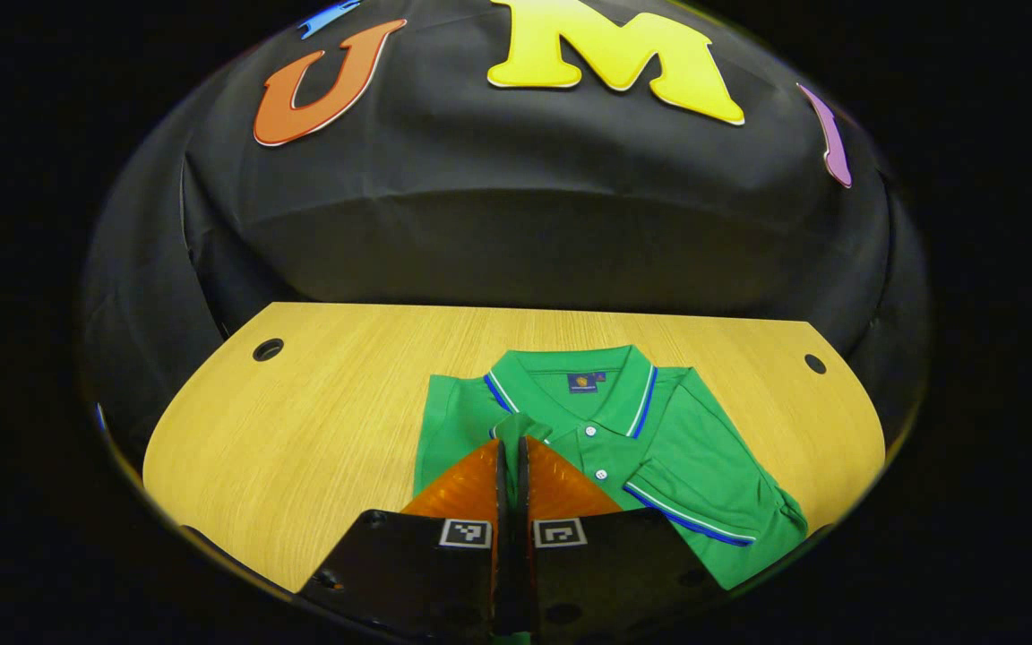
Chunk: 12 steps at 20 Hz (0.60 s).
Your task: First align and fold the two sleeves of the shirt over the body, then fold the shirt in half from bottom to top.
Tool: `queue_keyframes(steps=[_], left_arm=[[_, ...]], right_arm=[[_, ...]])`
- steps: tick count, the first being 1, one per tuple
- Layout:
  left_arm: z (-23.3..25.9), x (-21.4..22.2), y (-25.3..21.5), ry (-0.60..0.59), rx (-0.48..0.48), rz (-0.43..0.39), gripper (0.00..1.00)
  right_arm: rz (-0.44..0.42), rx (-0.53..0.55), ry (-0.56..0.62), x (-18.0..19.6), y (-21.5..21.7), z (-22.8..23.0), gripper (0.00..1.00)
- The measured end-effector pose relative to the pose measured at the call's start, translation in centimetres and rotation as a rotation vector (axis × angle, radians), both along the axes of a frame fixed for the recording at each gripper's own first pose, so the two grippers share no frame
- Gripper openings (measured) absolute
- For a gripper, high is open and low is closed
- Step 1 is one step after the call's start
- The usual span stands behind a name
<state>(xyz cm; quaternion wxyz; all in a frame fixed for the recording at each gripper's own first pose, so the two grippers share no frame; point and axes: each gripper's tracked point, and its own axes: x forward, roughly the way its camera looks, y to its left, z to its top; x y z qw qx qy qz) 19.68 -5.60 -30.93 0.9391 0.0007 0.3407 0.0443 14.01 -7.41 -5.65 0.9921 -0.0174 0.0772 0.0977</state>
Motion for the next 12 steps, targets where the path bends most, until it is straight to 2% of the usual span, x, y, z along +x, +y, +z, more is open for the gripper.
queue_keyframes(steps=[1,3,5,6,7,10,12], left_arm=[[-0.1,-0.3,-0.3,0.002,0.000,-0.003,0.04],[-0.5,-0.4,-1.0,0.013,-0.006,-0.017,0.03],[-2.0,-0.9,-2.9,0.068,-0.075,-0.069,0.03],[-2.4,-1.2,-3.0,0.093,-0.080,-0.069,0.08],[-3.3,-1.6,-2.5,0.119,-0.074,-0.052,0.15],[-3.3,-1.8,-1.7,0.112,-0.104,0.020,1.00],[-2.8,-2.0,-1.3,0.099,-0.108,0.029,1.00]], right_arm=[[0.001,0.002,0.004,0.1,0.0,-0.1,0.94],[0.005,0.006,0.008,-0.1,0.0,-0.2,0.90],[0.008,0.005,0.007,-0.1,0.1,-0.2,0.94],[0.010,0.003,0.005,-0.3,0.1,-0.1,0.90],[0.010,0.000,0.005,-0.2,0.0,-0.1,0.94],[0.013,-0.001,0.007,-0.4,-0.1,-0.4,0.94],[0.014,0.004,0.017,-0.5,-0.1,-0.6,0.94]])
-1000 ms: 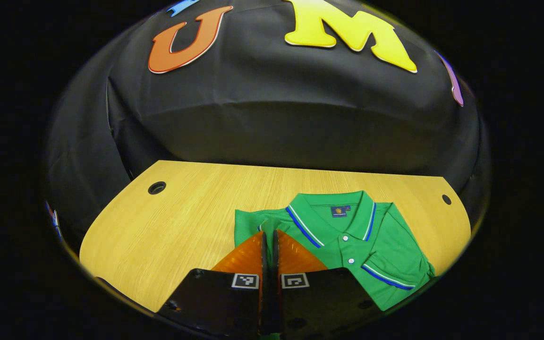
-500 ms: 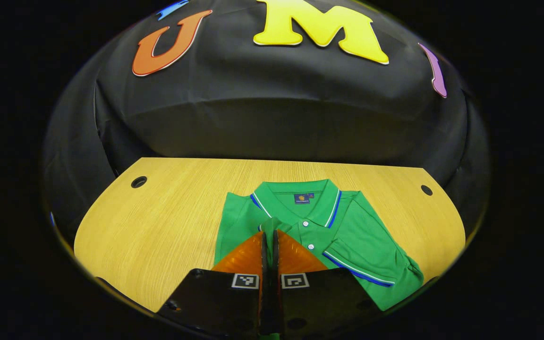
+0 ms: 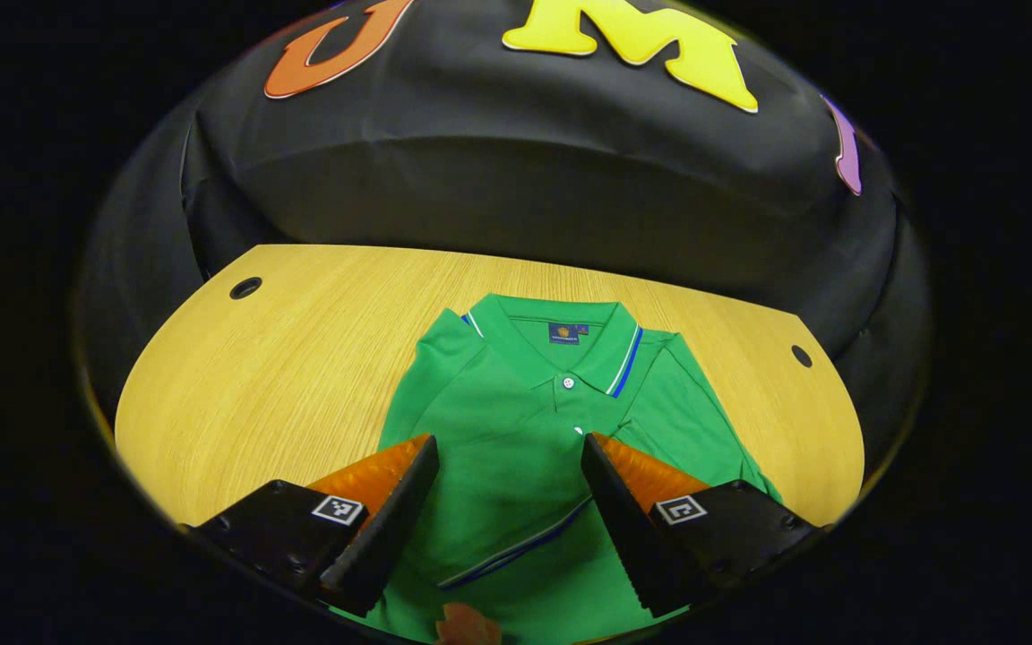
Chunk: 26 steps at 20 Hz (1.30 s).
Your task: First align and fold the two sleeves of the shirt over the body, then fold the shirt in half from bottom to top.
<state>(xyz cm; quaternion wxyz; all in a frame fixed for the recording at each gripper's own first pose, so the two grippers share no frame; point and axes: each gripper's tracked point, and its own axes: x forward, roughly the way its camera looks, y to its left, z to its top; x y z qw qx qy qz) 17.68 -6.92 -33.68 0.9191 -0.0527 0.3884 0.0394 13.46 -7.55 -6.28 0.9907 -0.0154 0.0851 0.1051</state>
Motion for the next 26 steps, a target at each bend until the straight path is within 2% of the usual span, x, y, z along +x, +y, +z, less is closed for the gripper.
queue_keyframes(steps=[2,7,12,15,21,26], left_arm=[[0.8,-0.3,0.5,-0.003,0.008,-0.007,1.00],[6.2,-1.4,2.6,-0.106,0.010,0.019,1.00],[12.7,-4.8,4.9,-0.199,0.007,0.025,1.00],[15.2,-8.7,6.0,-0.224,-0.009,0.043,0.99],[13.7,-19.0,6.0,-0.130,-0.011,0.002,0.99],[13.8,-25.3,5.3,-0.085,-0.036,-0.029,0.99]], right_arm=[[0.005,0.004,0.009,0.0,0.3,-0.4,0.94],[0.034,-0.043,0.004,-1.1,2.0,-1.0,0.94],[0.077,-0.066,0.011,-3.2,4.0,-1.9,0.94],[0.083,-0.078,0.047,-5.2,4.7,-3.7,0.94],[0.084,-0.129,0.126,-10.1,4.7,-7.5,0.94],[0.065,-0.136,0.208,-14.5,3.8,-10.7,0.94]])
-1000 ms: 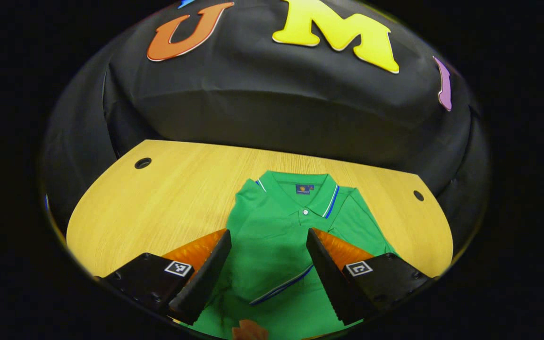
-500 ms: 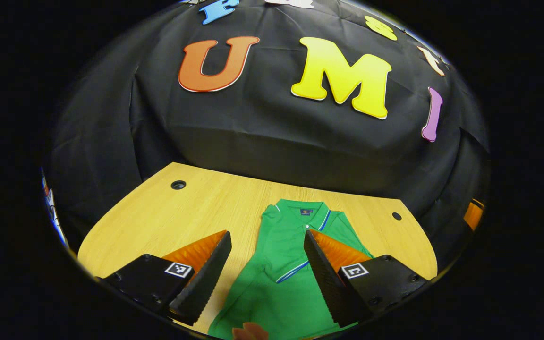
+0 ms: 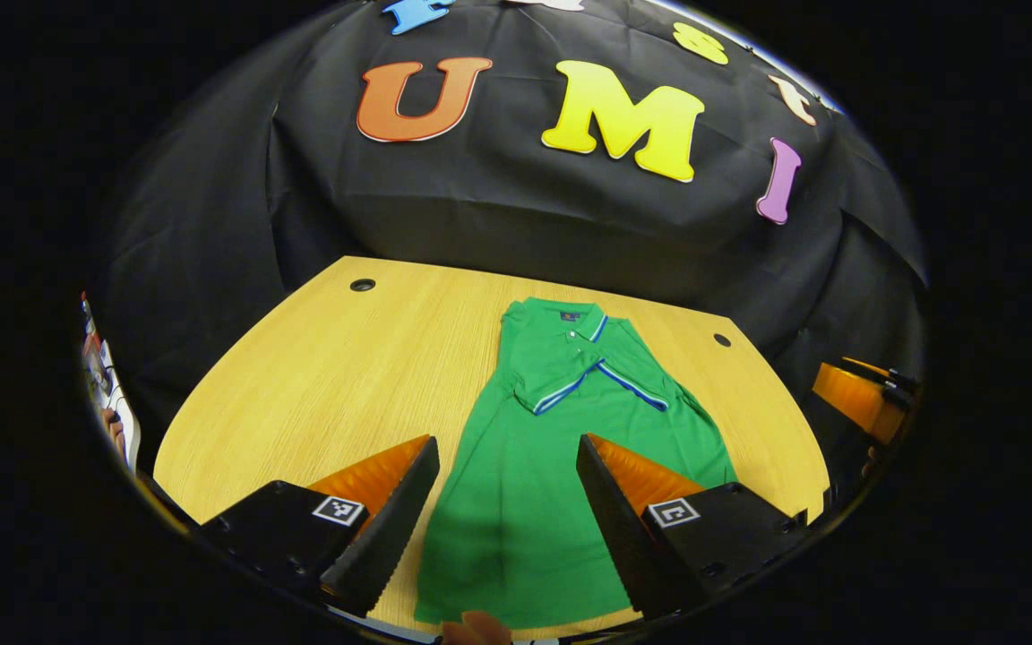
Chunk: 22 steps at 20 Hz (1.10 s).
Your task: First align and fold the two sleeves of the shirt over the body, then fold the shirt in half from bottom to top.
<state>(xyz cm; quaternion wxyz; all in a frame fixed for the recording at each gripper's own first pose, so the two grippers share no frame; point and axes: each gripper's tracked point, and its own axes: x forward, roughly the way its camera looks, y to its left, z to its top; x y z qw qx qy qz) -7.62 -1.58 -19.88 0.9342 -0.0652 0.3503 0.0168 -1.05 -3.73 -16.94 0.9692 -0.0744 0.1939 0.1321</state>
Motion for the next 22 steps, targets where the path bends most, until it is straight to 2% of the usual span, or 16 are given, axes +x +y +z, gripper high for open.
queue_keyframes(steps=[2,3,5,6,12,22], left_arm=[[-0.6,-1.9,0.2,0.033,-0.005,-0.005,0.99],[-1.3,-2.8,0.4,0.062,-0.009,0.001,0.99],[-3.0,-4.7,0.7,0.123,-0.025,0.017,0.99],[-4.0,-5.8,0.9,0.160,-0.024,0.023,0.99],[-8.7,-10.9,1.0,0.332,-0.028,0.053,1.00],[-11.7,-14.1,1.2,0.447,0.027,0.064,0.99]], right_arm=[[-0.018,-0.010,0.050,-1.9,-0.7,-2.0,0.98],[-0.030,-0.022,0.080,-2.6,-1.2,-3.1,0.94],[-0.057,-0.052,0.143,-4.0,-2.4,-5.7,0.98],[-0.072,-0.068,0.171,-4.6,-3.0,-7.0,0.94],[-0.119,-0.135,0.357,-7.7,-6.2,-14.5,0.94],[-0.165,-0.181,0.518,-10.2,-9.5,-20.1,0.94]])
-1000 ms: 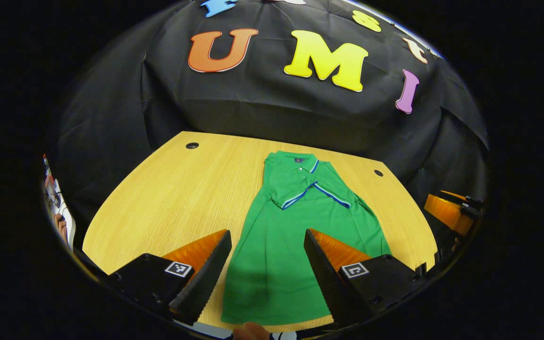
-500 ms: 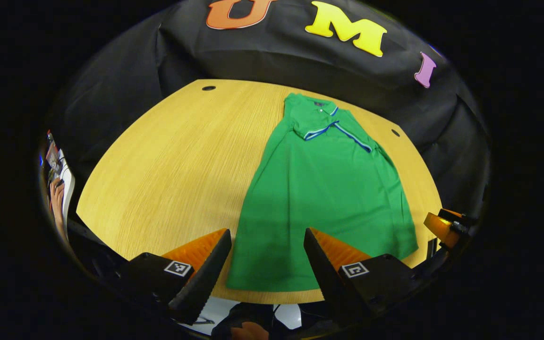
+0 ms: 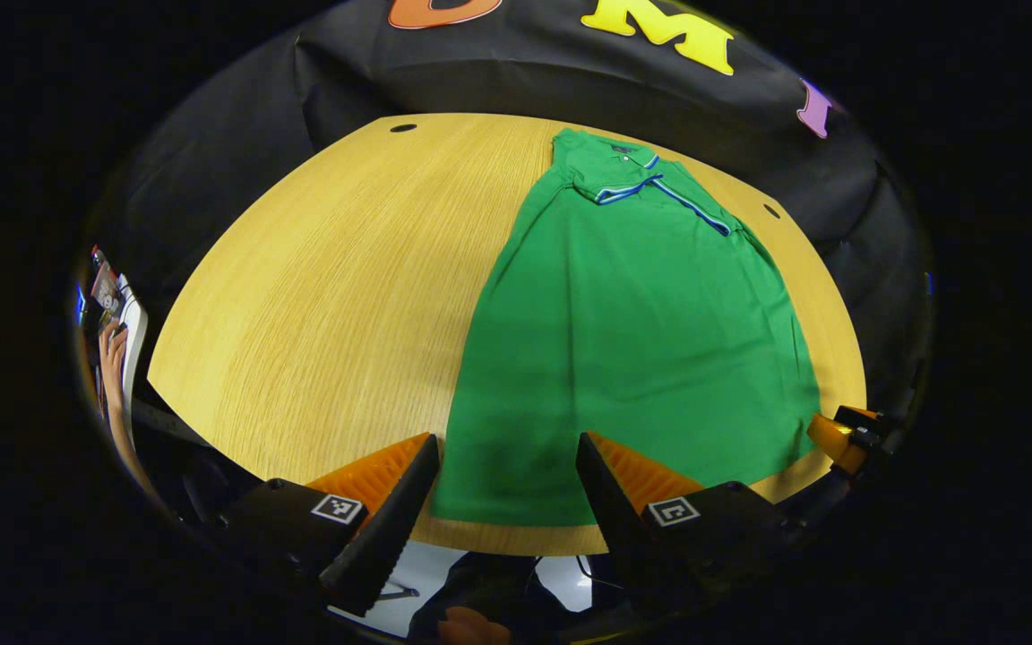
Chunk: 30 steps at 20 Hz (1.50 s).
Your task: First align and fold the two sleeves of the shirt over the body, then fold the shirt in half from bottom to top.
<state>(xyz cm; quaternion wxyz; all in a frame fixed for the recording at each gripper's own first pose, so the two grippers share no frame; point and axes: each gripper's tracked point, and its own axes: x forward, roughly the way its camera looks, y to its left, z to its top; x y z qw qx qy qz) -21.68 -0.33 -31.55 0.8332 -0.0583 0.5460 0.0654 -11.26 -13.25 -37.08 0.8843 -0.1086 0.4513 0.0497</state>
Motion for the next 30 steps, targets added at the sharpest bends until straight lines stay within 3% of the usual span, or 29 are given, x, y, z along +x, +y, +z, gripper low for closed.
queue_keyframes(steps=[4,8,12,13,15,16,17,21,30], left_arm=[[-1.4,-2.2,0.4,0.074,0.029,0.008,0.99],[-1.1,-1.9,0.3,0.040,0.052,-0.014,0.99],[-0.9,-2.0,0.0,0.090,0.038,0.043,1.00],[-1.3,-1.5,-0.6,0.088,0.022,0.032,0.96],[-1.2,-0.8,-0.6,0.065,0.007,0.072,0.35],[-1.2,-0.7,-0.6,0.066,-0.008,0.080,0.05],[-1.2,-0.7,-0.5,0.068,-0.026,0.094,0.04],[-1.1,-0.6,-0.7,0.078,-0.070,0.133,0.03],[0.5,2.8,-0.3,0.034,-0.099,0.138,0.03]], right_arm=[[0.004,-0.008,0.043,-0.6,-0.1,-1.1,0.94],[-0.040,0.052,0.096,-1.0,0.0,-1.6,0.96],[-0.040,0.083,0.101,-1.2,1.3,-1.7,0.95],[-0.026,0.112,0.097,-1.3,2.3,-1.7,0.65],[-0.028,0.123,0.094,-1.6,3.3,-1.2,0.05],[-0.017,0.118,0.107,-1.7,3.4,-1.8,0.05],[-0.010,0.123,0.109,-1.5,3.6,-1.7,0.01],[-0.063,0.196,0.126,-1.3,3.5,-1.4,0.01],[-0.026,0.175,0.089,1.2,5.0,0.5,0.01]])
